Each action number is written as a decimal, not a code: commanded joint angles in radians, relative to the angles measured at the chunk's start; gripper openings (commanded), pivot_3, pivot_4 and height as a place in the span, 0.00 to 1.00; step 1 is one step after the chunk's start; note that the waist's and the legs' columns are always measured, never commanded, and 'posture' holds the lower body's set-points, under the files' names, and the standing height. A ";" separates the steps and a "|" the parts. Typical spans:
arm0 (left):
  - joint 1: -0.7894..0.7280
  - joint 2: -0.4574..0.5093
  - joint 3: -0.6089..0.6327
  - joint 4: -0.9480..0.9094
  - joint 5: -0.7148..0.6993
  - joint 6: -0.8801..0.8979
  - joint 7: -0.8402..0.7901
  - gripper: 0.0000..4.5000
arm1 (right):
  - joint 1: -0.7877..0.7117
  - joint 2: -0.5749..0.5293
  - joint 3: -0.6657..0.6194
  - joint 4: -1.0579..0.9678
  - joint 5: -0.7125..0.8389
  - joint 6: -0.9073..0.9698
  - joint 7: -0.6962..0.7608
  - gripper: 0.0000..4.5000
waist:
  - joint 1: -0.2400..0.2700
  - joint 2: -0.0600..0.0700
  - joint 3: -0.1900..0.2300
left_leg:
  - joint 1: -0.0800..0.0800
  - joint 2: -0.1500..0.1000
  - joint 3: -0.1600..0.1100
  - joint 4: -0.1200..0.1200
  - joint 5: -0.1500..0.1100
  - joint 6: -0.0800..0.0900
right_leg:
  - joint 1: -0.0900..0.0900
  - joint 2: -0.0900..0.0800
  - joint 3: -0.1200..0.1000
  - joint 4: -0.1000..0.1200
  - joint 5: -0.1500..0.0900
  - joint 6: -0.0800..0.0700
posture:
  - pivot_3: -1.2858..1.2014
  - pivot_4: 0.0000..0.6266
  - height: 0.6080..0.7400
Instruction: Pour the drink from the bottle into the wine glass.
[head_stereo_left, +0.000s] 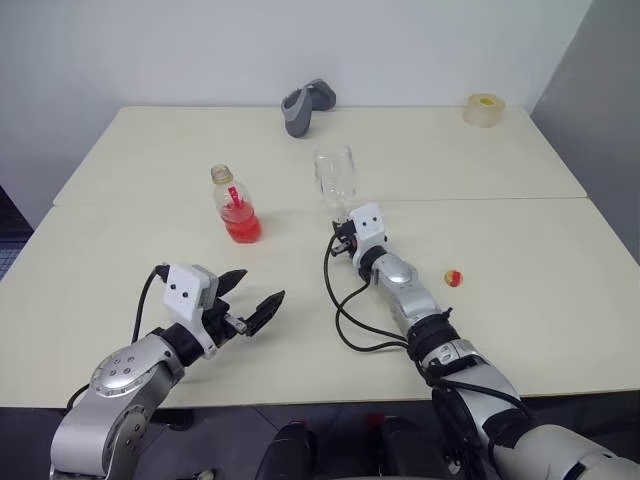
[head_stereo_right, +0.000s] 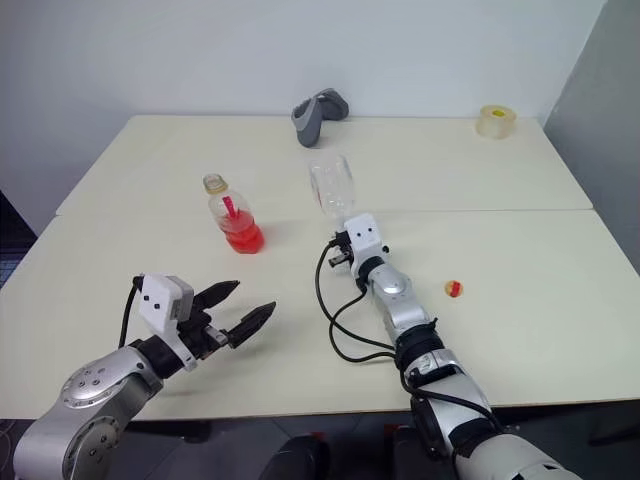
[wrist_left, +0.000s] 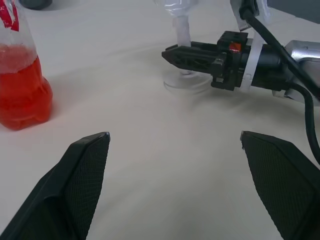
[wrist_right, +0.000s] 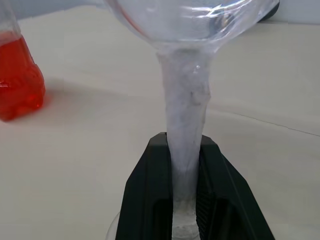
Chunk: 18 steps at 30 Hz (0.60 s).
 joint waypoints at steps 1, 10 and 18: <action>-0.031 0.004 -0.011 0.009 -0.002 -0.016 -0.003 1.00 | 0.091 -0.046 0.024 -0.175 -0.027 0.159 0.012 0.06 | 0.002 0.001 -0.001 | 0.000 0.000 0.000 0.000 0.000 0.000 | 0.000 0.000 0.000 0.000 0.000 0.000 | 0.52 0.24 1.00; -0.041 -0.008 -0.026 0.024 0.003 -0.031 0.005 1.00 | 0.164 -0.104 0.018 -0.449 0.004 0.392 0.043 0.06 | 0.002 0.001 -0.001 | 0.000 0.000 0.000 0.000 -0.001 0.001 | 0.000 0.000 0.000 -0.001 0.000 0.000 | 0.52 0.24 1.00; -0.050 -0.021 -0.034 0.032 0.007 -0.038 0.010 1.00 | 0.008 -0.016 0.009 -0.245 0.038 0.155 0.030 0.06 | -0.007 0.002 -0.001 | 0.001 0.000 0.000 -0.001 0.000 0.001 | -0.001 0.001 0.000 0.000 0.000 0.000 | 0.52 0.24 1.00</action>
